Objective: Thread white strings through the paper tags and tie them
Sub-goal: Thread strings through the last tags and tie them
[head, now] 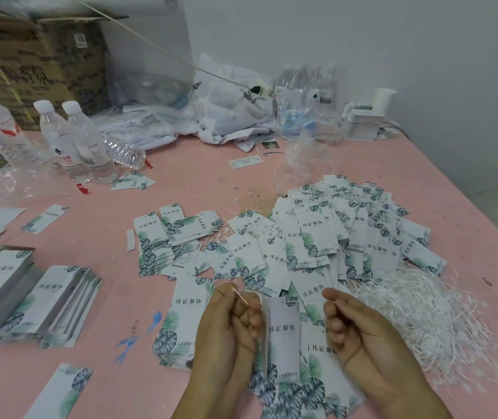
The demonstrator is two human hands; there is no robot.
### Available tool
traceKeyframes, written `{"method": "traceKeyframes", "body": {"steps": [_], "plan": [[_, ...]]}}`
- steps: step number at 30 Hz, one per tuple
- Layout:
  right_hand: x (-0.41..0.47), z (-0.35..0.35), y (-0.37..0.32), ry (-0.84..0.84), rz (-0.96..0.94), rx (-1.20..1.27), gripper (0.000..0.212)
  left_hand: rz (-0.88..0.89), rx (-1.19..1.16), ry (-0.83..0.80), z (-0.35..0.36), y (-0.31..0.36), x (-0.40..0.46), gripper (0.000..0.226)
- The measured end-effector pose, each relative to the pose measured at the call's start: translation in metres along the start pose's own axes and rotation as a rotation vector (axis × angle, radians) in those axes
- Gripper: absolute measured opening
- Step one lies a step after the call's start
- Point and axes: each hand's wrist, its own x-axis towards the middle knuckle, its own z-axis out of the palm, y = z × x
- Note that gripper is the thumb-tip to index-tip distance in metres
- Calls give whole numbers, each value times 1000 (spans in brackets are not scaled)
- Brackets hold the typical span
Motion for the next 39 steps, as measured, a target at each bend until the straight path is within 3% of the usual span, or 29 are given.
{"method": "traceKeyframes", "body": {"steps": [6, 10, 13, 16, 18, 20, 23, 28, 30, 33, 36, 39], "plan": [[-5, 5, 1, -69, -72, -40, 17, 51, 276, -69, -4, -7, -2, 9], [-8, 9, 1, -101, -85, 31, 6, 67, 265, -106, -3, -9, -4, 11], [-10, 6, -3, -262, -85, 182, 37, 51, 153, -191, -2, -7, -6, 12], [-12, 11, -1, -481, -40, 377, 16, 34, 77, -258, 2, -5, -9, 9], [-13, 12, 2, -450, -56, 395, 24, 28, 63, -267, 3, -6, -10, 8], [-12, 17, 3, -469, -32, 321, 10, 28, 57, -261, 2, -8, -11, 4], [-12, 18, 5, -310, -78, 210, 35, 44, 59, -273, 1, -11, -9, 5], [-13, 20, 8, -251, -70, 136, 39, 39, 143, -236, -3, -12, -6, 6], [-13, 20, 9, -222, -73, 86, 35, 60, 234, -192, -7, -13, -5, 10], [-13, 21, 15, -164, -99, -1, 9, 153, 495, -160, -10, -18, -7, 12], [-15, 21, 21, -156, -149, -112, 19, 215, 605, -186, -9, -22, -12, 18], [-17, 24, 22, -152, -205, -223, 19, 255, 639, -196, -9, -19, -13, 10]]}}
